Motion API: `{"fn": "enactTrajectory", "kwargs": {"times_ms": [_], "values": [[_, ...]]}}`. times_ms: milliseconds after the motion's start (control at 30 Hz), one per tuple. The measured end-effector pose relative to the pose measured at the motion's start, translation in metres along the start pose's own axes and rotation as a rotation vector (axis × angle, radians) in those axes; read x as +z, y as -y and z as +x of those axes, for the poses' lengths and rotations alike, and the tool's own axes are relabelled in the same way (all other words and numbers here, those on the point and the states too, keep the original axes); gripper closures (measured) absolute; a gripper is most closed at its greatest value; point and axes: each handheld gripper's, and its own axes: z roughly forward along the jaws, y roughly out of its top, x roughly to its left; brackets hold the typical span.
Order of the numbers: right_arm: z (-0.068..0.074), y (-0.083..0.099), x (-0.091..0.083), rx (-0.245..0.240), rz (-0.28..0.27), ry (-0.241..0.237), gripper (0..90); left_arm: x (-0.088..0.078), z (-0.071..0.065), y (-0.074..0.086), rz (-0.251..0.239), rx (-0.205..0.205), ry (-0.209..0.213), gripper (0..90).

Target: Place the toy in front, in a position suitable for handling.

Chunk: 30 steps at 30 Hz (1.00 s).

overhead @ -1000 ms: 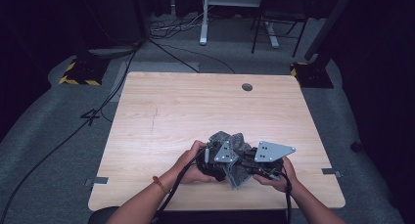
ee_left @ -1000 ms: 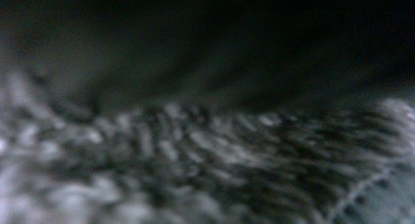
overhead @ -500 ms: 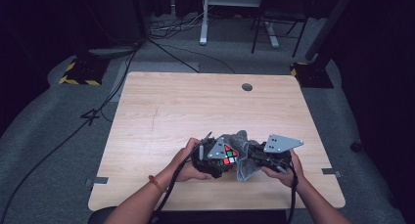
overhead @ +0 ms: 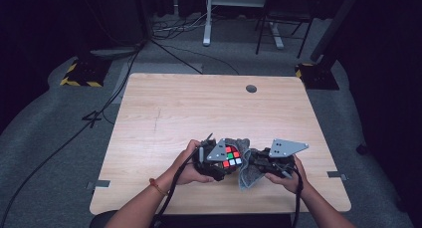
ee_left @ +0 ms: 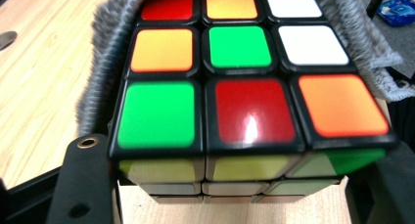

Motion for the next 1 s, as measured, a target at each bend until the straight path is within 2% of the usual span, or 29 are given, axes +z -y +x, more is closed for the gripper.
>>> {"fn": "enactTrajectory", "kwargs": {"times_ms": [133,733,833,867,933,1000], "values": [[0.001,-0.002,-0.003,0.009,-0.022,-0.009,78.8,0.003,0.0,0.0,0.031,0.006,-0.004,33.4],[0.006,-0.008,-0.004,0.006,-0.067,-0.03,79.0,0.012,0.001,0.001,0.065,0.002,0.006,33.0],[0.007,-0.007,-0.005,0.0,-0.061,-0.028,79.0,0.011,0.001,0.002,0.061,-0.005,0.008,33.2],[0.007,-0.007,-0.005,0.0,-0.057,-0.026,79.0,0.01,0.0,0.002,0.044,0.006,0.003,33.3],[0.004,-0.005,-0.005,-0.009,-0.044,-0.01,79.0,0.007,0.0,0.001,0.018,0.002,0.003,33.4],[0.001,-0.002,-0.005,0.009,-0.038,-0.005,79.0,0.004,0.0,0.0,-0.008,0.0,0.001,33.4]]}}
